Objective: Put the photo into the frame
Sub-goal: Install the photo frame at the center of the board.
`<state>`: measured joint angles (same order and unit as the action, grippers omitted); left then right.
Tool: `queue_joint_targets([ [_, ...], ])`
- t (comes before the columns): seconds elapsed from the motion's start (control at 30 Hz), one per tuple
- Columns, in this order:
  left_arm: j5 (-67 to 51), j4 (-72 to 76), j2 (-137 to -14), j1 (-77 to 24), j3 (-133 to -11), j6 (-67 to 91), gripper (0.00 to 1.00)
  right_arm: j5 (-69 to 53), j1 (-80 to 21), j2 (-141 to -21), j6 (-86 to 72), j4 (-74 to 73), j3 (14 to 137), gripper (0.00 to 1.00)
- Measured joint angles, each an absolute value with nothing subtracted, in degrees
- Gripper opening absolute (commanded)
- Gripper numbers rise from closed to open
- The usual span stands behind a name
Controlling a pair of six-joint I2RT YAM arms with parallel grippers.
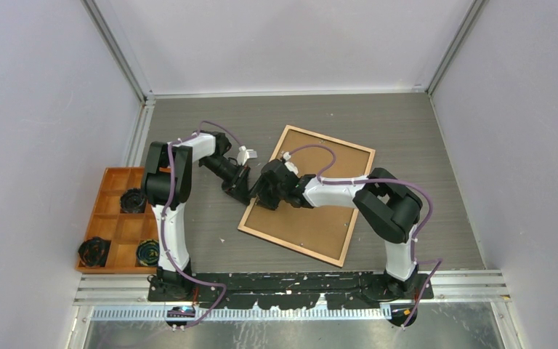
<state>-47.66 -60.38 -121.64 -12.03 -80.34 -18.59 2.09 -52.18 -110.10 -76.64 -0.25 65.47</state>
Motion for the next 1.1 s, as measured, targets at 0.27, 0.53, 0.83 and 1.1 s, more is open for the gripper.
queue_joint_targets([
  [0.27, -47.7, -60.4, -121.6, -12.0, -80.3, -18.6, 0.14, 2.3, -52.2, -109.5, -76.4, -1.1, 65.3, 0.56],
  [0.53, -47.9, -60.2, -121.6, -11.9, -80.1, -18.7, 0.14, 2.1, -52.2, -109.1, -76.6, -0.6, 64.2, 0.56],
  [0.83, -48.1, -60.2, -121.6, -11.9, -80.1, -18.7, 0.13, 1.6, -52.2, -109.1, -77.0, 0.4, 63.8, 0.54],
  [1.1, -48.1, -60.2, -121.6, -11.9, -79.9, -18.9, 0.13, 2.3, -52.2, -109.2, -77.1, 0.4, 63.8, 0.49],
])
